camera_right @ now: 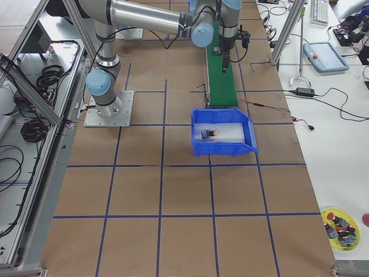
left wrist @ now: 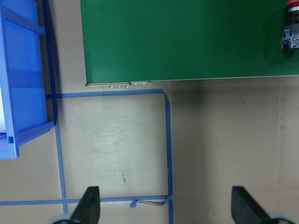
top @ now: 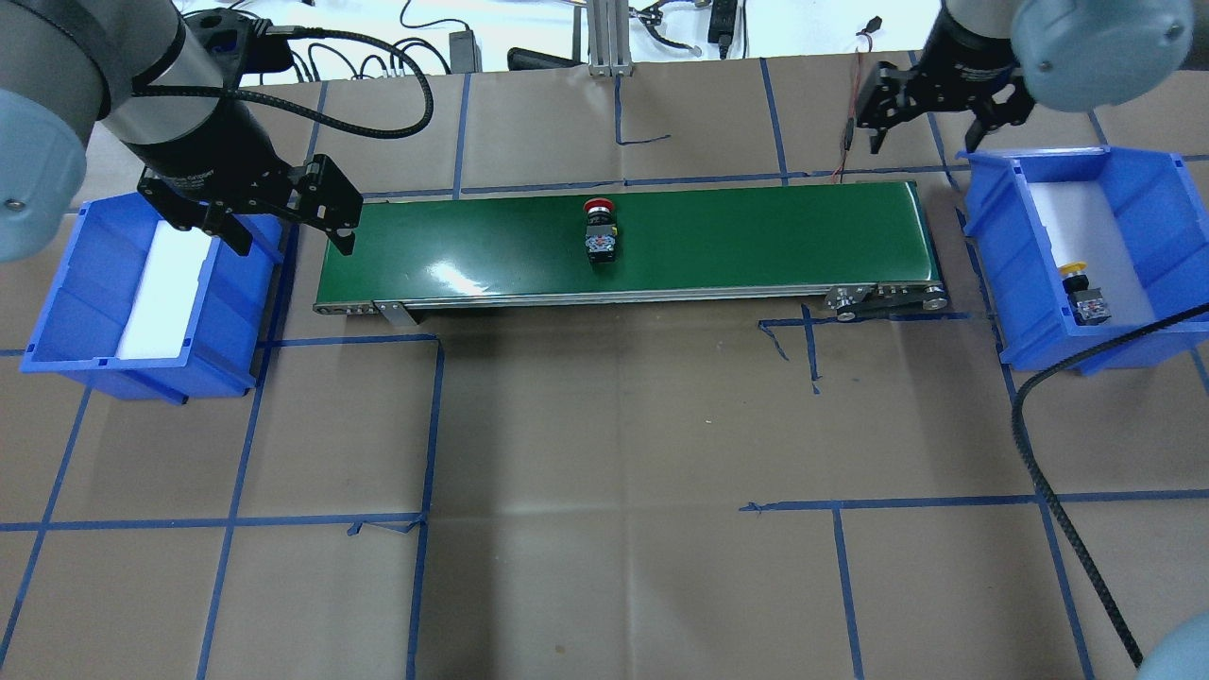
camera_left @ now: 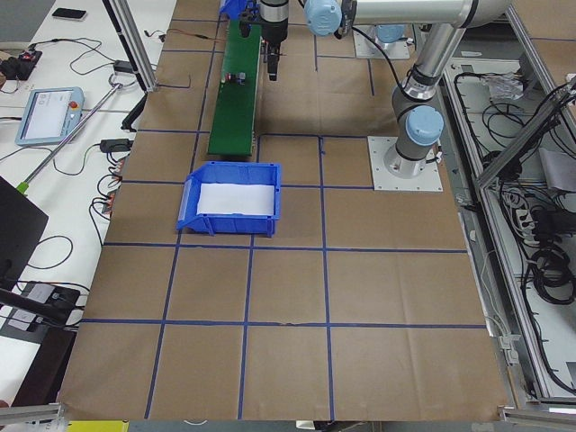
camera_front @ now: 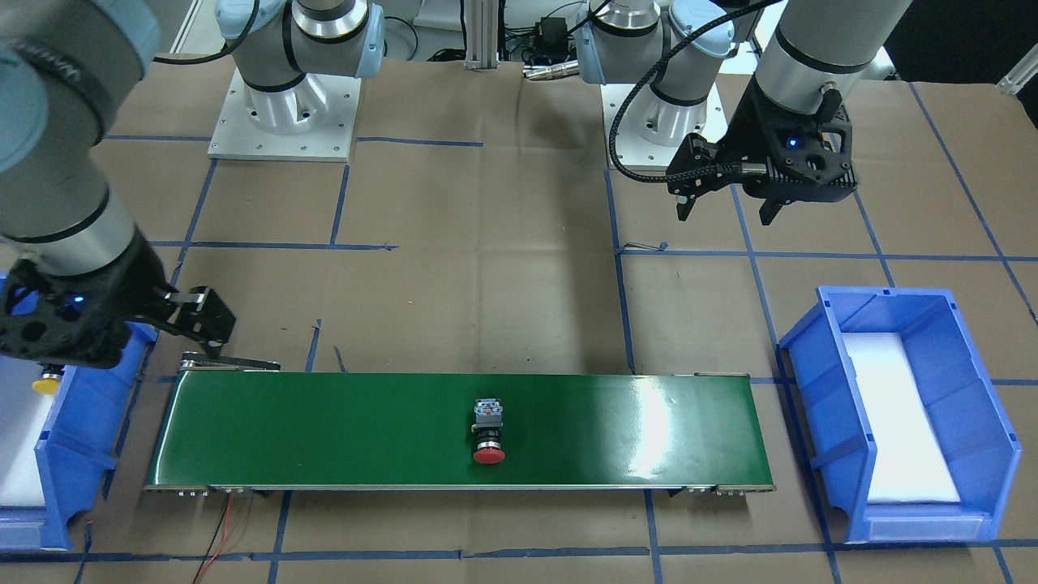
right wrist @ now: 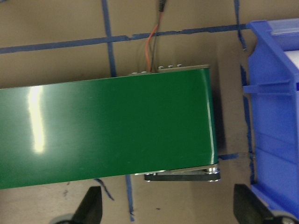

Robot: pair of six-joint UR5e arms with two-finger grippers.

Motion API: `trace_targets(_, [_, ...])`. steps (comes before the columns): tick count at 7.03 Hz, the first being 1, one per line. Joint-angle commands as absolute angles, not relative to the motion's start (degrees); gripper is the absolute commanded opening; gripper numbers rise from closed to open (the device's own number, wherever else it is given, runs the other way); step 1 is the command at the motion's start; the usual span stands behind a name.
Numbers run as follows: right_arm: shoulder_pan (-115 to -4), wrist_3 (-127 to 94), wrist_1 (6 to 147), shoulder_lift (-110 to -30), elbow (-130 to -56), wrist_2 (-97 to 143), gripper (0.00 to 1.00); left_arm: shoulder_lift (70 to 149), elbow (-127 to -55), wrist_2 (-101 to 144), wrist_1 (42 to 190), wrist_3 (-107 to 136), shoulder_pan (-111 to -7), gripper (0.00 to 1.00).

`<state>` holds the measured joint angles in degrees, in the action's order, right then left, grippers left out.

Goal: Transport two buttons from left to right
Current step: 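Move the right gripper over the red button on the conveyor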

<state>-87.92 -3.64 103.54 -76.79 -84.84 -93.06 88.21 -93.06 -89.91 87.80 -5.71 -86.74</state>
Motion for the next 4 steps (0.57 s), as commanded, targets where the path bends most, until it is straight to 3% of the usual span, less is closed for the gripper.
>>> trace_targets(1, [-92.5, -6.9, 103.6, -78.1, -85.3, -93.1, 0.99, 88.3, -93.0, -90.0, 87.8, -5.7, -86.7, 1.0])
trace_targets(4, [-92.6, -5.5, 103.6, -78.0, -85.1, -92.8, 0.99, 88.0, -93.1, -89.9, 87.8, -5.8, -86.7, 1.0])
